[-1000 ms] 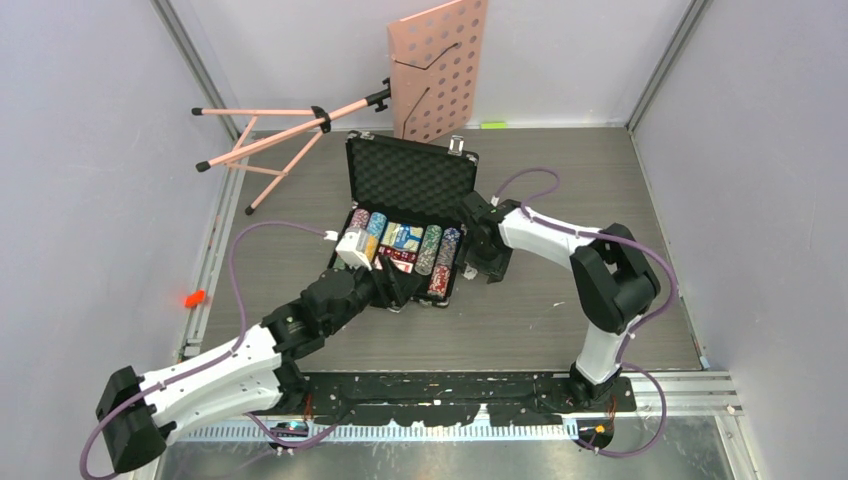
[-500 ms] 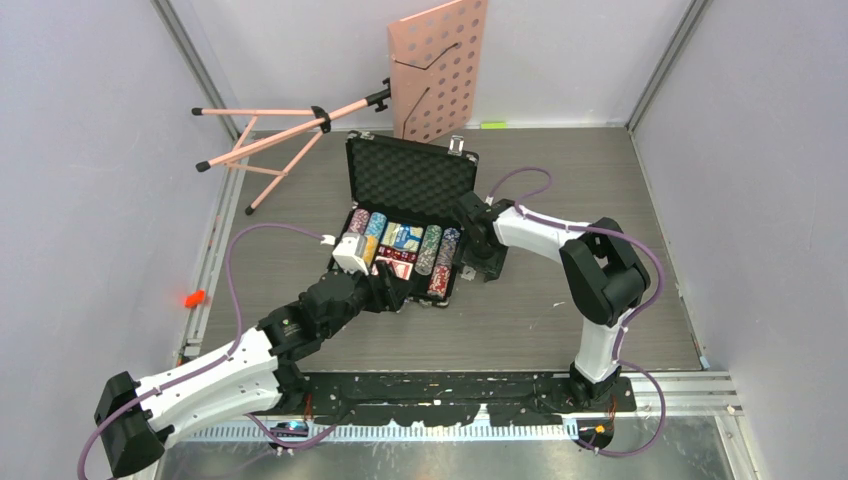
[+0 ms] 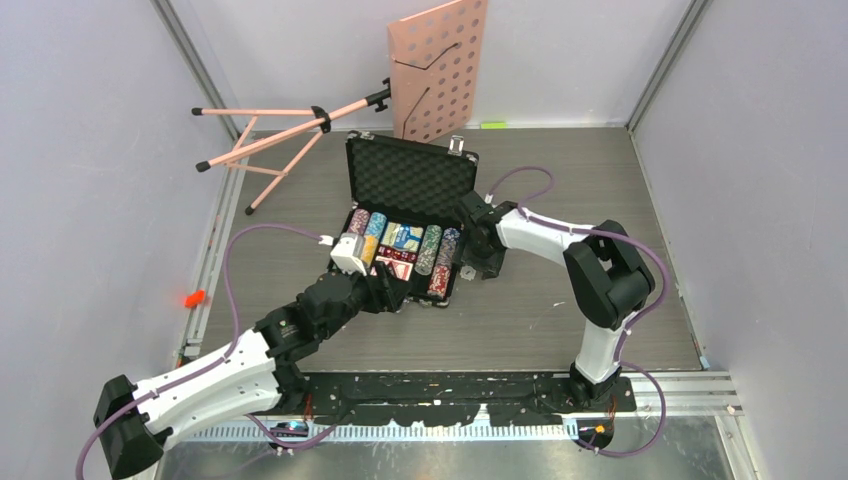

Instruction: Pack up texas hold em set

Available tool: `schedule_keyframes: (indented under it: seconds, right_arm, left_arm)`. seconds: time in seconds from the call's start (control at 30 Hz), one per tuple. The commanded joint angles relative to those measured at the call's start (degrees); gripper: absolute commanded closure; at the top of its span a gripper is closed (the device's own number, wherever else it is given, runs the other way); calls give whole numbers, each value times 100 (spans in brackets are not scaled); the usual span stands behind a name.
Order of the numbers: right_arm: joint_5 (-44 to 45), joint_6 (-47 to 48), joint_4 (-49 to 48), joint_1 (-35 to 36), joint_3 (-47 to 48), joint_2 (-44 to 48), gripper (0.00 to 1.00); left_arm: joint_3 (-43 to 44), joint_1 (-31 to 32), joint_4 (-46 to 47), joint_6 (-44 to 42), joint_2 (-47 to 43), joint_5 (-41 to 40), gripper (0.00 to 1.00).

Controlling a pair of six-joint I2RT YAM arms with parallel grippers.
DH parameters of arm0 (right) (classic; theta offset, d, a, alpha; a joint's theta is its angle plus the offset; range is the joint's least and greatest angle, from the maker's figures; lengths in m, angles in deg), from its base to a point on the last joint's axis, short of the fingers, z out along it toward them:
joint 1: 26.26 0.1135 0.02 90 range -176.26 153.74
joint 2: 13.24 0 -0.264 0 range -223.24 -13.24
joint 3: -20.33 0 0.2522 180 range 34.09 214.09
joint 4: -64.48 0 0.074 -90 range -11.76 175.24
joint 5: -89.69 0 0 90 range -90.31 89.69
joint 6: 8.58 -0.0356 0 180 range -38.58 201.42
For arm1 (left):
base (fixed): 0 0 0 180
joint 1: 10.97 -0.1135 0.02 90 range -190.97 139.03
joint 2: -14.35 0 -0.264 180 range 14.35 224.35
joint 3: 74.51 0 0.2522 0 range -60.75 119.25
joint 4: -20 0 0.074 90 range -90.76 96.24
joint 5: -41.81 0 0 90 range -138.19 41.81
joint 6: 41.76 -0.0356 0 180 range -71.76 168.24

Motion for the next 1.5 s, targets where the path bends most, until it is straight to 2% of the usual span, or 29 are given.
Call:
schedule_keyframes:
  seconds: [0.0, 0.2, 0.37, 0.53, 0.77, 0.83, 0.9, 0.97, 1.03, 1.13, 1.3, 1.47]
  right_arm:
    - [-155, 56, -363, 37, -3, 106, 37]
    - [-65, 53, -161, 58, 54, -326, 36]
    - [-74, 26, -244, 81, -247, -337, 37]
    - [68, 74, -20, 81, -519, -85, 39]
    - [752, 186, 789, 75, -906, 632, 46]
    - [777, 193, 887, 73, -1006, 805, 48]
    - [776, 201, 980, 65, -1047, 919, 55]
    - [801, 214, 1091, 64, -1033, 1002, 66]
    - [848, 208, 1187, 64, -1007, 1111, 71]
    - [800, 220, 1203, 64, -945, 1358, 67]
    - [679, 298, 1241, 67, -746, 1480, 52]
    - [668, 368, 1166, 64, -813, 1435, 45]
  left_arm:
    - [-11, -21, 53, -83, -83, -69, 33]
    - [6, -21, 19, -100, -87, -52, 33]
    - [-15, -26, 2, -125, -144, -65, 33]
    - [6, -28, -34, -147, -131, -35, 33]
    - [15, -30, -41, -170, -140, -17, 33]
    - [15, -30, 4, -166, -114, 8, 33]
    - [13, -30, 30, -146, -65, 42, 33]
    - [15, -30, 52, -121, -22, 92, 33]
    - [23, -30, 71, -96, 0, 140, 33]
    - [24, -30, 90, -74, 15, 155, 33]
    - [66, -30, 97, -49, 64, 189, 33]
    - [77, -30, 111, -46, 106, 208, 33]
